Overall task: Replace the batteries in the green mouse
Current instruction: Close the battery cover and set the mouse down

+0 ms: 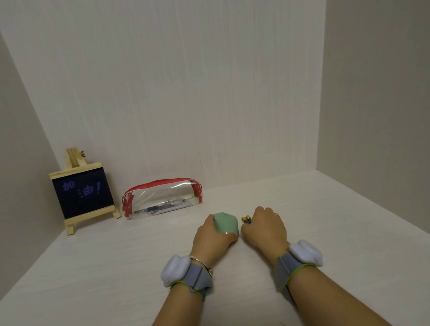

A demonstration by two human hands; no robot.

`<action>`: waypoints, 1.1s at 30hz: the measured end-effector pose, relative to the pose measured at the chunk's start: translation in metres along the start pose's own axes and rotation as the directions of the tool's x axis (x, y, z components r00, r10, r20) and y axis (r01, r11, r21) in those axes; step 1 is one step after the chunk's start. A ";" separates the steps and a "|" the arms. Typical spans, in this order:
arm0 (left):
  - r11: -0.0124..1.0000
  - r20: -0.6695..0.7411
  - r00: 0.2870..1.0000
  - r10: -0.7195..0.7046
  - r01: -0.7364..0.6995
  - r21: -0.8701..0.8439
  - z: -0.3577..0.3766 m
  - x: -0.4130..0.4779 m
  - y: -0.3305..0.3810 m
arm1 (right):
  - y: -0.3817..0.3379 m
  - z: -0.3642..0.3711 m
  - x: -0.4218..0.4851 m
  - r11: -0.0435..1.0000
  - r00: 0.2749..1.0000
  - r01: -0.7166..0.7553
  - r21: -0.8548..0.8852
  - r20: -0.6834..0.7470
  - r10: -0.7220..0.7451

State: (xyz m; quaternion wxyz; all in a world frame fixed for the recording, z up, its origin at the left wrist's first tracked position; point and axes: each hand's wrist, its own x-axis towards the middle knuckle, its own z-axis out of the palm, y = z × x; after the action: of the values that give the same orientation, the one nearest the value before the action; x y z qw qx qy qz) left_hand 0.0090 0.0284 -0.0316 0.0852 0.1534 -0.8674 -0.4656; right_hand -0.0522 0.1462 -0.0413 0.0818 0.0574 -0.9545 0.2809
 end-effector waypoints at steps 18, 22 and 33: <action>0.977 0.028 1.000 -0.009 0.003 0.215 0.012 0.004 0.019 | 0.011 -0.003 0.009 1.000 0.999 -0.017 -0.004 -0.040 0.017; 0.978 -0.005 0.999 -0.046 0.046 0.206 0.018 0.007 0.026 | 0.013 -0.002 0.012 1.000 0.999 -0.013 0.002 -0.046 0.013; 0.976 -0.001 1.000 -0.019 0.019 0.216 0.030 0.021 0.037 | 0.018 0.003 0.021 1.000 0.997 -0.024 -0.008 -0.078 0.023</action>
State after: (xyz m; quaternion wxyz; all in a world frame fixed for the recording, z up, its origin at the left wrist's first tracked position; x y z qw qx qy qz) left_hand -0.0264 0.0638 -0.0168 0.0628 0.1698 -0.9114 -0.3695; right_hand -0.0757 0.1582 -0.0492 0.1158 0.0349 -0.9525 0.2796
